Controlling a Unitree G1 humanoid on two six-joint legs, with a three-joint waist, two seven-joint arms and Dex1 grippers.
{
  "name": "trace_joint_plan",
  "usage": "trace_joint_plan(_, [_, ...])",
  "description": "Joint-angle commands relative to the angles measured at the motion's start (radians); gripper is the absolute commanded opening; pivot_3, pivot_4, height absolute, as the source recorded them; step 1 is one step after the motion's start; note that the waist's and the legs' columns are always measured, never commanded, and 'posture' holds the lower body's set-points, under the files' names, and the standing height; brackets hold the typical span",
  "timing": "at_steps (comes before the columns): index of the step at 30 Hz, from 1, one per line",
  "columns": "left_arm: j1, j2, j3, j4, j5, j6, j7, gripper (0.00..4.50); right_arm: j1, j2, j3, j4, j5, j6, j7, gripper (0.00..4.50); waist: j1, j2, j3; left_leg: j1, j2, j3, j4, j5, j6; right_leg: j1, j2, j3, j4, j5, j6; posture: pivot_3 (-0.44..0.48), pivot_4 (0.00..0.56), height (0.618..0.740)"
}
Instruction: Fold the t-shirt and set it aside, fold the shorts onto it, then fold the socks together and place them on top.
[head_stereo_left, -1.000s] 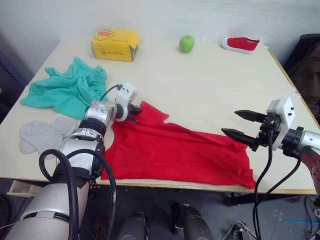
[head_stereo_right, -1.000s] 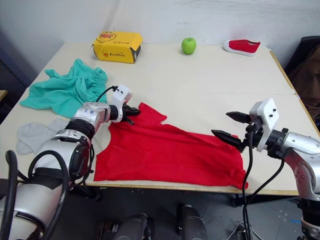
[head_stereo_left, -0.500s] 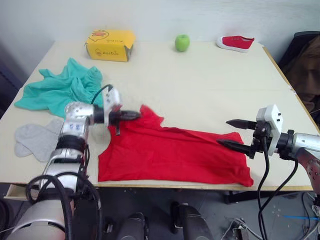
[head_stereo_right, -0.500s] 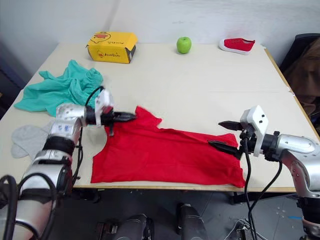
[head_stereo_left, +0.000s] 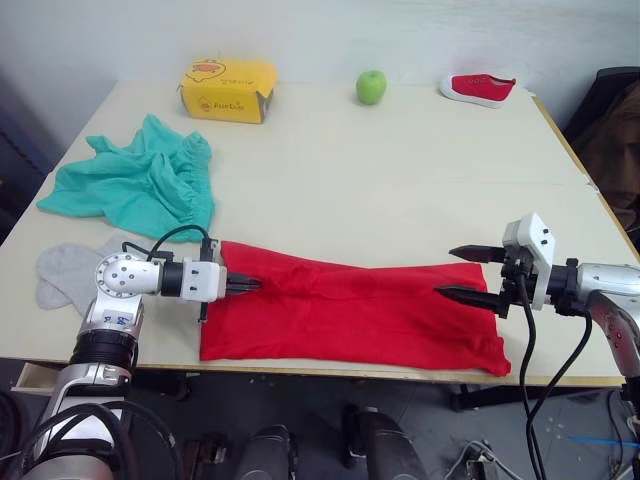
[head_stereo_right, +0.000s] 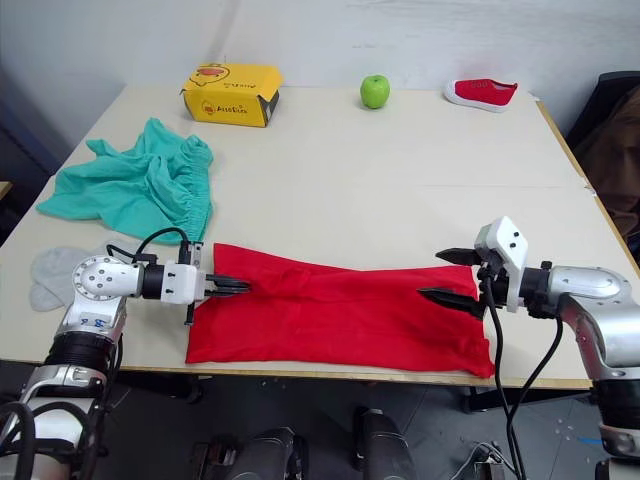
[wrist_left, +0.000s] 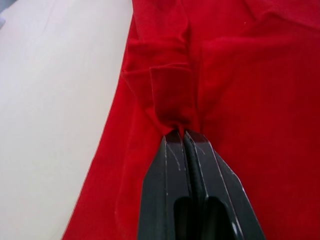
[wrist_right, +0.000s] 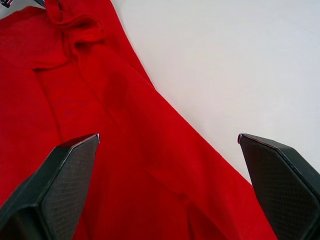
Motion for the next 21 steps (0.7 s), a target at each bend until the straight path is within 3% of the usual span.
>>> trace_joint_plan(1, [-0.027,0.017,-0.005,0.01,-0.021,-0.02,0.018,0.01,-0.026,0.004,-0.007,0.001,-0.002,-0.02,0.008,4.5,0.0,0.0,0.0,0.0,0.0,0.0,0.0,0.0,0.0,0.0,0.0,0.0,0.0,0.0,0.0,0.0,0.15,0.74])
trace_joint_plan(2, [-0.025,0.02,-0.008,0.008,-0.028,-0.009,0.014,0.01,-0.029,0.006,-0.006,0.006,-0.004,-0.021,0.009,4.5,0.0,0.0,0.0,0.0,0.0,0.0,0.0,0.0,0.0,0.0,0.0,0.0,0.0,0.0,0.0,0.0,0.15,0.74])
trace_joint_plan(5, [-0.026,0.028,-0.013,0.006,-0.03,-0.009,0.021,0.64,-0.036,0.01,-0.004,0.017,-0.008,-0.023,0.009,4.5,0.0,0.0,0.0,0.0,0.0,0.0,0.0,0.0,0.0,0.0,0.0,0.0,0.0,0.0,0.0,0.0,0.15,0.74])
trace_joint_plan(9, [-0.009,0.038,-0.004,-0.035,-0.072,0.076,0.01,1.88,-0.036,0.015,-0.005,0.021,-0.01,-0.025,0.009,4.5,-0.001,0.0,0.0,0.0,0.0,0.0,0.0,0.0,0.0,0.0,0.0,0.0,0.0,0.0,0.0,0.0,0.15,0.74])
trace_joint_plan(13, [0.037,0.069,0.029,-0.146,-0.158,0.272,-0.001,3.16,-0.032,0.019,-0.009,0.017,-0.014,-0.026,0.009,4.5,-0.003,0.0,0.0,0.0,0.0,0.0,0.0,0.0,0.0,0.0,0.0,0.0,0.001,0.0,0.0,0.0,0.15,0.74])
trace_joint_plan(16, [0.083,0.141,0.055,-0.286,-0.271,0.589,-0.036,4.03,-0.032,0.018,-0.018,0.013,-0.005,-0.019,0.01,4.5,-0.009,0.0,0.0,0.0,0.001,-0.001,-0.001,0.0,0.0,0.0,0.0,0.0,0.001,0.0,0.0,0.0,0.15,0.74])
trace_joint_plan(21, [0.013,0.251,0.087,-0.398,-0.46,1.122,-0.062,4.03,-0.034,0.034,-0.027,-0.004,0.014,-0.008,0.002,4.5,-0.016,0.0,0.0,-0.001,0.001,-0.003,-0.001,0.0,0.0,0.0,0.0,-0.001,0.002,0.0,0.0,0.0,0.15,0.74])
